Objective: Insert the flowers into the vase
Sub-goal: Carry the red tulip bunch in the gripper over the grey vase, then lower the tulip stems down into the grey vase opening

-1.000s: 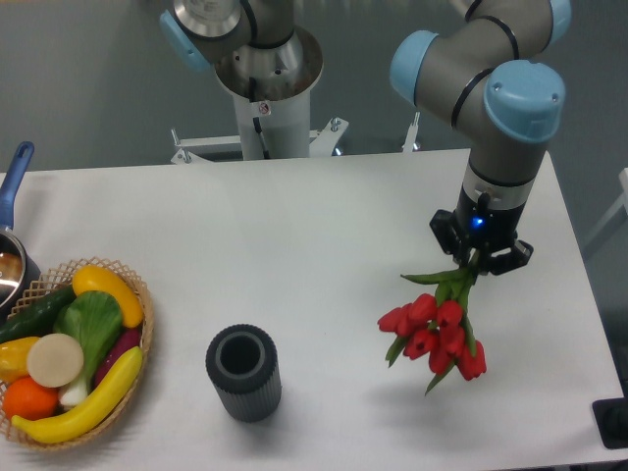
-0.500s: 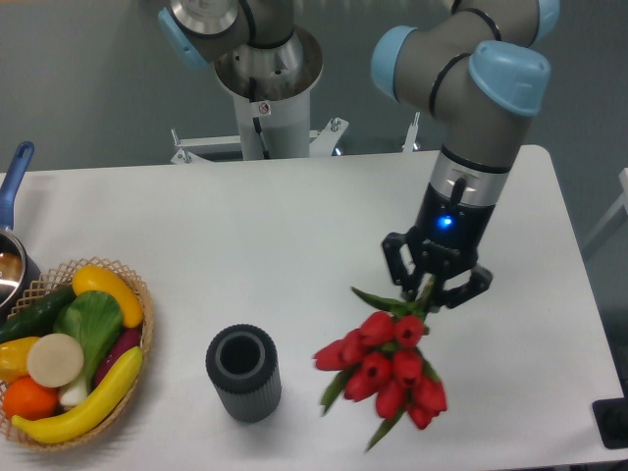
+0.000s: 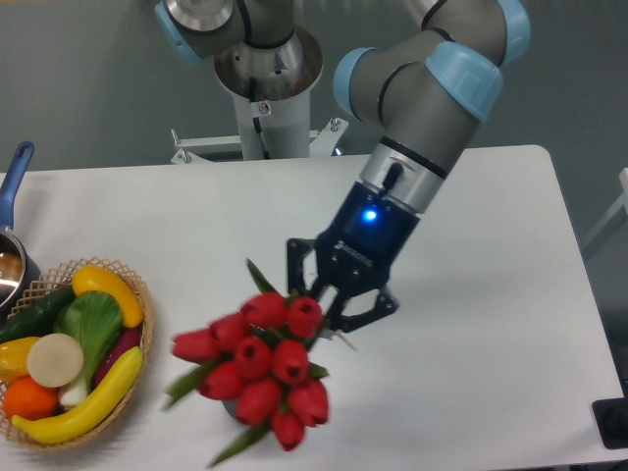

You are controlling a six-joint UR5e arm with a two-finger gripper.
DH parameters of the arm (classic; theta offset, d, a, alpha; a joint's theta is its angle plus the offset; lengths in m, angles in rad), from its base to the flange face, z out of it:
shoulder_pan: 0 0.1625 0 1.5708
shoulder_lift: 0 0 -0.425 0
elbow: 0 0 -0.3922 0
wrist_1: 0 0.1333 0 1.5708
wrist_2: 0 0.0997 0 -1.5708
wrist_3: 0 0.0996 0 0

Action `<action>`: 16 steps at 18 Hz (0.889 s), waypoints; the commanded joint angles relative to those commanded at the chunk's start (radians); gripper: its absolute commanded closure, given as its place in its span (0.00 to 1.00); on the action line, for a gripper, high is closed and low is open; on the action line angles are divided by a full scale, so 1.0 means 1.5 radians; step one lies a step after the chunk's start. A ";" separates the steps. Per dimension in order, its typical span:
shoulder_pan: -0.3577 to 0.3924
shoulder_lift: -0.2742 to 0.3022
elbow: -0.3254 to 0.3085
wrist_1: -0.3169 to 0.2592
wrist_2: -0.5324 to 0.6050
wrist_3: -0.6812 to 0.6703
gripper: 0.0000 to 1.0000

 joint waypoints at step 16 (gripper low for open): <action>-0.006 -0.038 -0.021 0.029 -0.144 -0.002 1.00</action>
